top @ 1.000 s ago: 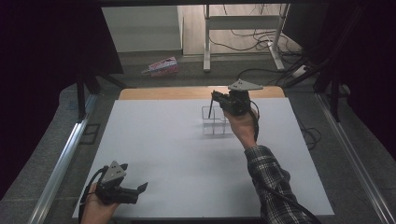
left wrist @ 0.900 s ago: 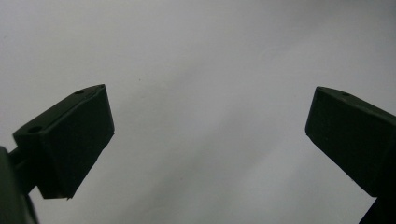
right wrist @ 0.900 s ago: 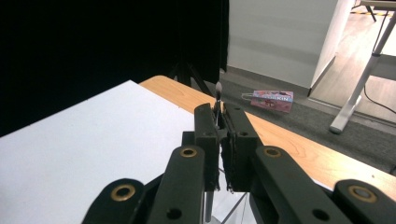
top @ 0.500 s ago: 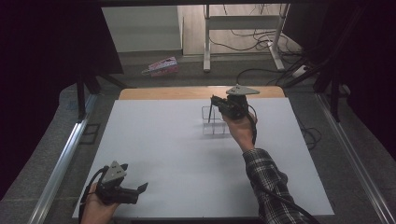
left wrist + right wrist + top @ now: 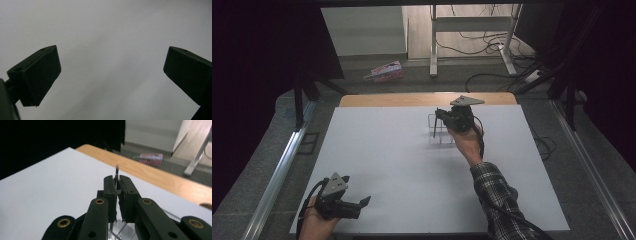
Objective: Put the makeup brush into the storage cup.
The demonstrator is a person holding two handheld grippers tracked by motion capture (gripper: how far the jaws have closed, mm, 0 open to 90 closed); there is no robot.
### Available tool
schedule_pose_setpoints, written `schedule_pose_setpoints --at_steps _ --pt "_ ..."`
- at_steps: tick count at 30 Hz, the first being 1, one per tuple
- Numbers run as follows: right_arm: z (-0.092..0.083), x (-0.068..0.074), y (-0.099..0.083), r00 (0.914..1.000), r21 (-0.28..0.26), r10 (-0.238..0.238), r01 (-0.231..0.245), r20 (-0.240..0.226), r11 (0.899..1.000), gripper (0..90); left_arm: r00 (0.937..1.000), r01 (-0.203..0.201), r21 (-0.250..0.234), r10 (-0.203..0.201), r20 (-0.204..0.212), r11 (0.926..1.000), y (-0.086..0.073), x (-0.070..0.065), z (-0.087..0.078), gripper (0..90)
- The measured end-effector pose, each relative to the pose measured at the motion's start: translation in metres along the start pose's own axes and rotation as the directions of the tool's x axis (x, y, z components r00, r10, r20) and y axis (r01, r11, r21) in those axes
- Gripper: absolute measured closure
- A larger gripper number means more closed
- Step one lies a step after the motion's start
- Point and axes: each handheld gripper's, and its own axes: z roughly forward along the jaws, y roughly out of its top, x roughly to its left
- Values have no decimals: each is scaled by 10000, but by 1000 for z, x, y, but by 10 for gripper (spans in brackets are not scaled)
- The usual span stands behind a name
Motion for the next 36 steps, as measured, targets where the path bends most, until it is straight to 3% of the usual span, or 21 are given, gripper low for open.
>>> schedule_pose_setpoints --at_steps 1,2,3,4,5,6,7,8,10,13,27,36 --pt "1 0 0 9998 146 171 -173 85 9997 767 10000 0 0 0 0 10000 0 0 0 18" --pt "1 0 0 9998 146 171 -173 85 9997 767 10000 -4 6 4 5 10000 0 0 0 18" --pt "2 0 0 9990 249 432 -435 146 9987 653 10000 -1 13 1 11 10000 0 0 0 18" --pt "4 -2 0 9972 350 742 -744 62 9966 519 10000 8 15 -8 19 10000 0 0 0 18" --pt "7 -3 -1 9954 163 958 -957 -19 9953 206 10000 11 14 -11 23 10000 0 0 0 18" --pt "7 -3 -1 9956 134 915 -918 205 9957 114 10000 7 13 -7 20 10000 0 0 0 17" --pt "7 -3 -1 9956 134 915 -918 205 9957 114 10000 8 8 -8 19 10000 0 0 0 17" --pt "8 -3 -1 9954 195 876 -884 380 9959 40 10000 23 -13 -23 26 10000 0 1 0 17" --pt "9 -2 -1 9953 460 765 -792 590 9958 0 9999 115 -57 -114 69 9999 0 1 0 16" --pt "7 0 -2 9979 704 364 -402 542 9967 0 9997 207 -75 -206 131 9998 0 2 0 16" --pt "1 0 -2 9991 894 410 -420 129 9951 14 9995 303 -25 -303 86 9995 -1 3 0 15" --pt "-2 6 -1 9998 1031 202 -201 2 9945 15 9995 328 26 -328 44 9995 -1 4 0 16"
